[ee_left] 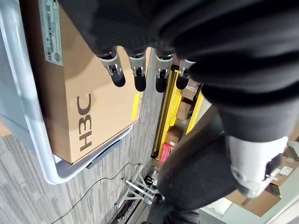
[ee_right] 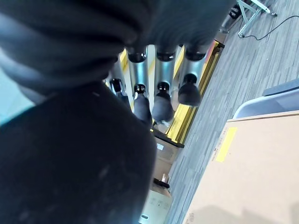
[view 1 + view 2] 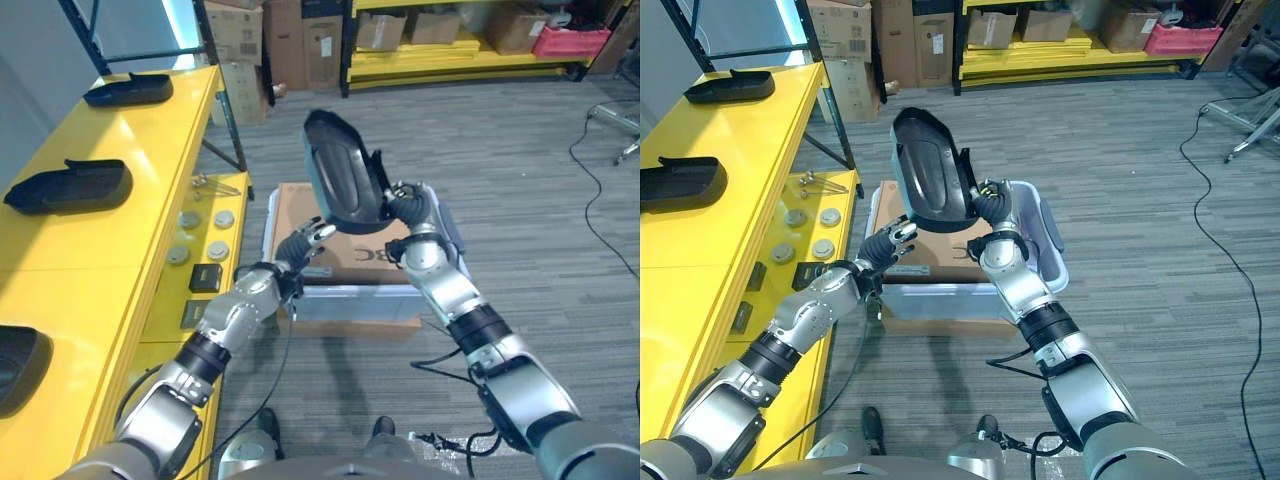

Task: Move parts from the plastic box to the shelf.

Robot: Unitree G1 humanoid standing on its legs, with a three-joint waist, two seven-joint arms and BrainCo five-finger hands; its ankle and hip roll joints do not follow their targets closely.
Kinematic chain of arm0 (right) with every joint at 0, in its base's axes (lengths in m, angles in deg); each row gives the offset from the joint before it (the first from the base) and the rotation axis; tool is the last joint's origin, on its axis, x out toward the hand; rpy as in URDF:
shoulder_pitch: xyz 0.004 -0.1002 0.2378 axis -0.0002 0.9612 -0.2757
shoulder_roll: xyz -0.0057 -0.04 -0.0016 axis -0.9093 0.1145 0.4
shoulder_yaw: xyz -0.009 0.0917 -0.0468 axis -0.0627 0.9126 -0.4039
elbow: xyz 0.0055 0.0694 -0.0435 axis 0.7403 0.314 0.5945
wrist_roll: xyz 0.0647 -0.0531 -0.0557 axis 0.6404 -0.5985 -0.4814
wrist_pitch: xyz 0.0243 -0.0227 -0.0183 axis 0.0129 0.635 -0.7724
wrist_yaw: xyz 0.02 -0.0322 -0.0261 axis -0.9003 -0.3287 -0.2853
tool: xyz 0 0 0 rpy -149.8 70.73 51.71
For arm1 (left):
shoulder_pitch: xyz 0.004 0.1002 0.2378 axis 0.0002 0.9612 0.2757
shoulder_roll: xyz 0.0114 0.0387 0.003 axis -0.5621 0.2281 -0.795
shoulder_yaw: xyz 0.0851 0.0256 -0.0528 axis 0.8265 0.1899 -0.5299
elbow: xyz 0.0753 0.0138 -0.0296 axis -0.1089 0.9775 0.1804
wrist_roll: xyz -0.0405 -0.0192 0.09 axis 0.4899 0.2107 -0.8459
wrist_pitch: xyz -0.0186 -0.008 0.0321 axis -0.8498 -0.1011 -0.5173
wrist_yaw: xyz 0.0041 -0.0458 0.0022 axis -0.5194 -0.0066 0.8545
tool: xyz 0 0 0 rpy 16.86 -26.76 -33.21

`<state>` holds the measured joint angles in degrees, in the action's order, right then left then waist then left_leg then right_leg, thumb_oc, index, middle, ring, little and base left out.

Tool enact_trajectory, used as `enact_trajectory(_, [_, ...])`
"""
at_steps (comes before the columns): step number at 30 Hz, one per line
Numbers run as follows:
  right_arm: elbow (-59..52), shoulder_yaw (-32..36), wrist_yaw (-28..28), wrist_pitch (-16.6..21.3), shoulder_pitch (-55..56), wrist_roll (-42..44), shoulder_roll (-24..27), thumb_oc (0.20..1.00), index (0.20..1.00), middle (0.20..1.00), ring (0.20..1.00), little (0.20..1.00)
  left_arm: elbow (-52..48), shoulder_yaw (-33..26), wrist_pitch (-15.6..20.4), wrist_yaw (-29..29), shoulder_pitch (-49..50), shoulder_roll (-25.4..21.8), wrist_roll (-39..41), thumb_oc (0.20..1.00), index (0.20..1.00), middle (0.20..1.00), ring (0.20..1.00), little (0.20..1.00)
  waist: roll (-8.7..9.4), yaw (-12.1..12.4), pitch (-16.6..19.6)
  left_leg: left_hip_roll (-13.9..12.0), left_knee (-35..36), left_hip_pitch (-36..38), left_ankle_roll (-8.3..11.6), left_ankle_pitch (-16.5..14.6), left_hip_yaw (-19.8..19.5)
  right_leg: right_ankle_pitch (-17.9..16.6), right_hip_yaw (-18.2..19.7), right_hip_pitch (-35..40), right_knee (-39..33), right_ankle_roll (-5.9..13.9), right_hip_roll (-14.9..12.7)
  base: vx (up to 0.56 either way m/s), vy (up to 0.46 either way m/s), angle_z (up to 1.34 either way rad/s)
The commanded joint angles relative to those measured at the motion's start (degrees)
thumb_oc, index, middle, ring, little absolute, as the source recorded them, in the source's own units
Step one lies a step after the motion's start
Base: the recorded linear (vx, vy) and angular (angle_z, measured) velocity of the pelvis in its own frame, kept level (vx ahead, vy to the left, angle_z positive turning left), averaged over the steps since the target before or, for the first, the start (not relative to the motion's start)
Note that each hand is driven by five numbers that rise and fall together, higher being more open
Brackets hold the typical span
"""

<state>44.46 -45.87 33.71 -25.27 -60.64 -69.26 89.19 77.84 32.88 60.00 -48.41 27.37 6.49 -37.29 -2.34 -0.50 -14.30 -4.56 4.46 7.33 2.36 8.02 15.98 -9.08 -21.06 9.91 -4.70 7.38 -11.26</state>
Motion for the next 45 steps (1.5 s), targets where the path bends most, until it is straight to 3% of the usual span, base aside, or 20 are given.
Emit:
enact_trajectory(1, [-0.81, -0.61, 0.46, 4.66, -3.64, -2.58, 0.60, 0.200, 0.200, 0.200, 0.200, 0.200, 3.55, 1.90, 2.73, 2.06, -5.32, 4.68, 2.94, 1.000, 1.000, 1.000, 1.000, 1.000, -0.82, 2.19, 2.96, 1.41, -0.12, 3.53, -0.12, -7.00, -1.09, 5.34, -1.52, 1.41, -0.30, 2.18, 1.75, 0.00, 0.000, 0.00])
enact_trajectory(7, [-0.56, -1.10, 1.24, 4.65, -2.85, -3.15, 0.47, 0.200, 0.200, 0.200, 0.200, 0.200, 4.80, -0.63, 5.24, 4.36, -4.95, 5.15, 4.39, 1.000, 1.000, 1.000, 1.000, 1.000, -0.76, 2.43, 3.07, 1.51, -0.11, 3.82, -0.13, -7.05, -1.41, 5.60, -1.70, 1.80, -0.30, 2.02, 1.87, 0.00, 0.000, 0.00])
enact_trajectory(26, [-1.20, -0.01, 2.47, 4.93, 0.00, -3.69, 2.19, 0.200, 0.200, 0.200, 0.200, 0.200, 8.84, -6.22, 5.79, 5.89, -3.49, 3.60, 5.07, 1.000, 1.000, 1.000, 1.000, 1.000, -0.88, 2.42, 2.67, 1.71, -1.05, 3.79, -0.19, -7.41, -1.79, 5.75, -1.78, 2.04, -0.23, 1.83, 1.90, 0.00, 0.000, -0.01])
enact_trajectory(36, [-2.61, -0.90, 4.43, 5.42, 0.69, -3.65, 1.40, 0.200, 0.200, 0.200, 0.200, 0.200, 8.86, -3.99, 4.63, 3.72, -3.91, 4.46, 2.78, 1.000, 1.000, 1.000, 1.000, 1.000, -0.77, 1.93, 1.85, 1.81, -1.46, 3.31, -0.25, -7.47, -1.89, 5.80, -1.45, 1.58, 0.03, 1.76, 1.99, 0.00, 0.000, 0.00])
enact_trajectory(45, [-2.79, -4.16, 7.16, 5.80, -0.09, -4.52, -1.85, 0.200, 0.200, 0.200, 0.200, 0.200, 7.58, 0.35, 6.38, 3.66, -4.73, 7.01, 3.54, 1.000, 1.000, 1.000, 1.000, 1.000, -0.53, 1.60, 1.22, 1.69, -1.71, 3.09, -0.27, -7.58, -1.66, 5.72, -1.14, 1.20, 0.09, 1.61, 2.11, 0.00, 0.000, 0.00])
